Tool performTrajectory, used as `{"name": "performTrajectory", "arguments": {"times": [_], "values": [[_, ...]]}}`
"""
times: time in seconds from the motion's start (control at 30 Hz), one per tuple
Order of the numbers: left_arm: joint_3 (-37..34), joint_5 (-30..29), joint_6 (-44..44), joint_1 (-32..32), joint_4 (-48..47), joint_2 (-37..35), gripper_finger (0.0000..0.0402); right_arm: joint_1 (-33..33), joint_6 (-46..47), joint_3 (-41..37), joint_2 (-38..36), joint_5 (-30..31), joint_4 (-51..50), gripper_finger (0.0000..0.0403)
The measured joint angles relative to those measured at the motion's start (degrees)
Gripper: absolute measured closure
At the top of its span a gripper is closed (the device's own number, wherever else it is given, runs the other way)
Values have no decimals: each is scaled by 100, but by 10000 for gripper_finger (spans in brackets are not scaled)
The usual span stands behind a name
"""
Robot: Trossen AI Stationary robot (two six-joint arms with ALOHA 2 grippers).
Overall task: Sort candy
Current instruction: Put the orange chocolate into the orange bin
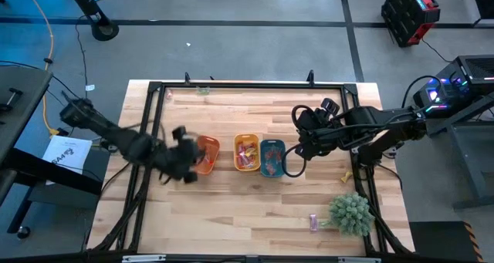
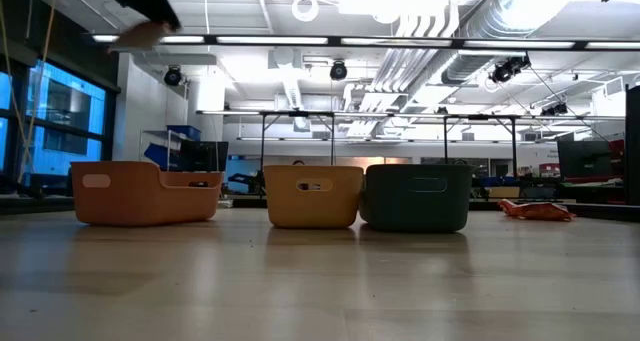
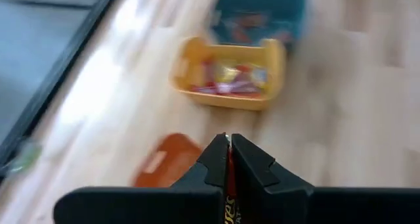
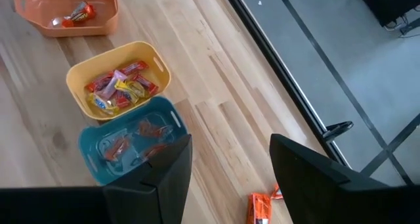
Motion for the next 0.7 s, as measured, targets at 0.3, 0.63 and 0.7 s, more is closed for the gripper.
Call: {"name": "performTrajectory", "arguments": {"times": [0.3, 0.63, 0.7], "values": [[-345, 1206, 50, 1251, 836, 397, 335, 152, 23, -1, -1, -71, 1, 203], [49, 1342, -299, 1540, 963, 128, 236, -182, 705, -41, -82, 125, 27, 203], [272, 1325, -286, 1538, 1128, -33, 224, -581, 792, -287, -206, 54, 12, 203]]}}
